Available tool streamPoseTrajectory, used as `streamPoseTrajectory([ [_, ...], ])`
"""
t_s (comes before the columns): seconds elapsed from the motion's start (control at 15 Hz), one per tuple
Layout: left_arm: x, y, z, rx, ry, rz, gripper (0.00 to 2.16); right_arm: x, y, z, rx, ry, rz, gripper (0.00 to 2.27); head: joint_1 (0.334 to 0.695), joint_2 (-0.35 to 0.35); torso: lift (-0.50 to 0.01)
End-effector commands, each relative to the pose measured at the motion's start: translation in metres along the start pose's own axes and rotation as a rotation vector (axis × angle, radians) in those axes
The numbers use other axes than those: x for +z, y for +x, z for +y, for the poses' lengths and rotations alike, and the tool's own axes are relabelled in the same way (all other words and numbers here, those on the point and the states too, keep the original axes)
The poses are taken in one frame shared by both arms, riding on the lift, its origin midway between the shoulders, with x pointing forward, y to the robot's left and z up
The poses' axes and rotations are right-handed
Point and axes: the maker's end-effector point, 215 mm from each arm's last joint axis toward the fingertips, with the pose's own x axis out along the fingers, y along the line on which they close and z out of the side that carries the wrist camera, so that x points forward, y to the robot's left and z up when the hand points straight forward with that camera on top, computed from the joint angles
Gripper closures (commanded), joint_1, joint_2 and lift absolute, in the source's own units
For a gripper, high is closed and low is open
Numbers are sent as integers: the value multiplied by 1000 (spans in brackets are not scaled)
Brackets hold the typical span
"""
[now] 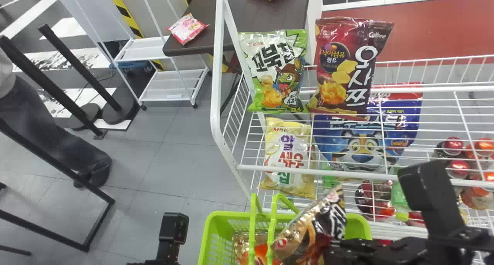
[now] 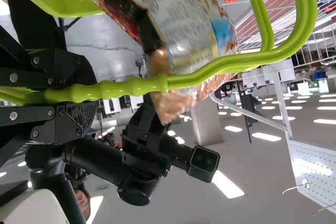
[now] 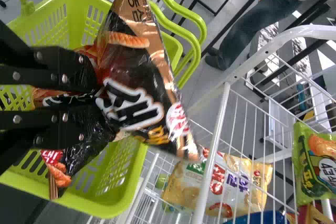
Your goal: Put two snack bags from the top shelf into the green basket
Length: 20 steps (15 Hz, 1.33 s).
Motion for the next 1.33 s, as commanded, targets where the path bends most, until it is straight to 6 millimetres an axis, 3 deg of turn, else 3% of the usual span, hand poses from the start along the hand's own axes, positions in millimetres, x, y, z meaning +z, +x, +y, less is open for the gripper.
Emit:
streamPoseTrajectory([
  [0.0,0,0,0,0,2,1,2145,3,3,-2,-1,9,-18,16,695,350,-1],
  [0.27,0,0,0,1,2,5,2145,16,-1,-14,-3,44,-81,63,695,350,-1],
  [0.33,0,0,0,1,2,5,2145,8,-3,-15,5,61,-62,63,695,350,-1],
  [0.47,0,0,0,-1,2,4,2145,-25,-2,-5,44,94,21,60,695,350,-1],
  [0.67,1,0,0,-1,5,5,2145,-51,23,13,121,145,67,63,695,350,-1],
  [0.93,1,1,0,-4,4,7,2145,-18,36,-3,105,136,-59,66,695,350,-1],
  [1.13,0,2,-1,-9,6,9,2145,-29,73,-4,157,160,-41,66,695,350,-1],
  [1.27,0,2,-1,-10,7,11,2145,-28,85,-6,154,155,-58,66,695,350,-1],
])
